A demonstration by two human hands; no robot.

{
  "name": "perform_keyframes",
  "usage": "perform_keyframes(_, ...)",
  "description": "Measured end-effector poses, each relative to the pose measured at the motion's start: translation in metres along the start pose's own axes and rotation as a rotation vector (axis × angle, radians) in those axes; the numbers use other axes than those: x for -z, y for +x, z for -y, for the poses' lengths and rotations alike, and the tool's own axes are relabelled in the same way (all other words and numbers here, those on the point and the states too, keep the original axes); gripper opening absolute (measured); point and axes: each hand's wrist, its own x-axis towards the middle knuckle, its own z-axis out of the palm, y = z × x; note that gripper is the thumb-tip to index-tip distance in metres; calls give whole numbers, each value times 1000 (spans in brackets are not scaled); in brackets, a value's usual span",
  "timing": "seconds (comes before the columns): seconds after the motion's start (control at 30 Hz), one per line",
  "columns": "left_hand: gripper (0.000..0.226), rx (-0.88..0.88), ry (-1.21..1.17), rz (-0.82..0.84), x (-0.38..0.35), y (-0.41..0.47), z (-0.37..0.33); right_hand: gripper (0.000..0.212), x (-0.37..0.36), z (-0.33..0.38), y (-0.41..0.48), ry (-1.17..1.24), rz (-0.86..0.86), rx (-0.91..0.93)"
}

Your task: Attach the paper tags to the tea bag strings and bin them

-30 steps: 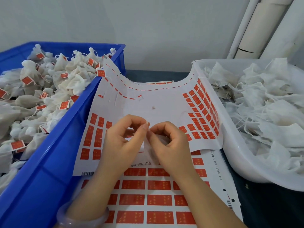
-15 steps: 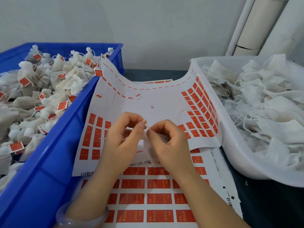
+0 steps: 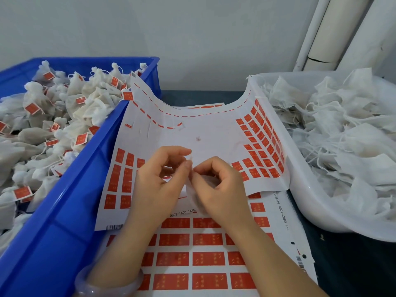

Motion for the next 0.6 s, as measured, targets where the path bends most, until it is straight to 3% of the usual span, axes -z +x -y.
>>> perform_keyframes(0.6,33,4,73,123,4,-1,-1,16,3,0,0,20,-59,60)
